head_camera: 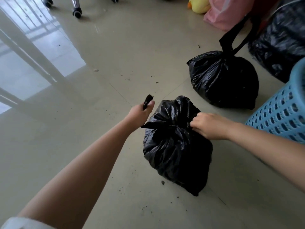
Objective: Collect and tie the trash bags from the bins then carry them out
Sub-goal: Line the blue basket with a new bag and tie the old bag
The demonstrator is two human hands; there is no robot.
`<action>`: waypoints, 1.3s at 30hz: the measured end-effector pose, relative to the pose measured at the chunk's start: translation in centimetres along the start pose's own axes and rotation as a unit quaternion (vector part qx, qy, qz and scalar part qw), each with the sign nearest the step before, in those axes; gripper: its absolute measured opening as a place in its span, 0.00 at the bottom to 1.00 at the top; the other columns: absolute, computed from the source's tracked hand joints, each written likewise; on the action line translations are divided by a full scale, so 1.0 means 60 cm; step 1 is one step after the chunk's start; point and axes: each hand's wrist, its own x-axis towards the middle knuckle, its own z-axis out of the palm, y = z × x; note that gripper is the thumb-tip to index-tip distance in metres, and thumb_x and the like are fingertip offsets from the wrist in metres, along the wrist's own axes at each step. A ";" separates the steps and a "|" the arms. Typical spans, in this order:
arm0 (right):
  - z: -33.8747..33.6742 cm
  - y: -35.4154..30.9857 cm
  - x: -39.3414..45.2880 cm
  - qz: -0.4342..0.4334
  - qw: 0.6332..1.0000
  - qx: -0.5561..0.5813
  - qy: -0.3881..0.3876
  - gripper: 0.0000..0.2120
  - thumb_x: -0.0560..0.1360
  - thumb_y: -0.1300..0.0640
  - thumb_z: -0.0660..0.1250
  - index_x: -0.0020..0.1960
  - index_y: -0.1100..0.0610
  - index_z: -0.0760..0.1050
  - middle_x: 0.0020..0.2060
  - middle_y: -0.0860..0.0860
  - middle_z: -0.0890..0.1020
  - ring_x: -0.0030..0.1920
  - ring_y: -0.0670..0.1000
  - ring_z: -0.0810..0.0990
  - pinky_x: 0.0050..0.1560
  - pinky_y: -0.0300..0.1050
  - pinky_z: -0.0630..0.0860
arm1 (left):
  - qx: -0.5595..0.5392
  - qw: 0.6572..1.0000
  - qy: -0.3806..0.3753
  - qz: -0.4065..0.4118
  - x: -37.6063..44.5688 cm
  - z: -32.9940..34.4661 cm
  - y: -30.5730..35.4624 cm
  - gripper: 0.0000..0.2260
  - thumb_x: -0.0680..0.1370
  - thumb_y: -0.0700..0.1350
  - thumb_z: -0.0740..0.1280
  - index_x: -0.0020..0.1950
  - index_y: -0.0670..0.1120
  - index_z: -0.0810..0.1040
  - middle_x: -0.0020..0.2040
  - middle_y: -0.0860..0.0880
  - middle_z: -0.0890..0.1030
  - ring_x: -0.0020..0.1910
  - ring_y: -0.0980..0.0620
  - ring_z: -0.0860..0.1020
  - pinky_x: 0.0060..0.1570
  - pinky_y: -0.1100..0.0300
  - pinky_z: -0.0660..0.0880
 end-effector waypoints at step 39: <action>-0.278 0.207 -0.012 0.379 0.870 0.160 0.271 0.24 0.71 0.56 0.68 0.61 0.65 0.64 0.61 0.64 0.71 0.61 0.62 0.70 0.56 0.52 0.72 | 0.347 0.904 0.187 0.164 -0.002 -0.083 0.320 0.11 0.80 0.45 0.58 0.53 0.37 0.72 0.52 0.38 0.79 0.50 0.39 0.77 0.41 0.56 0.68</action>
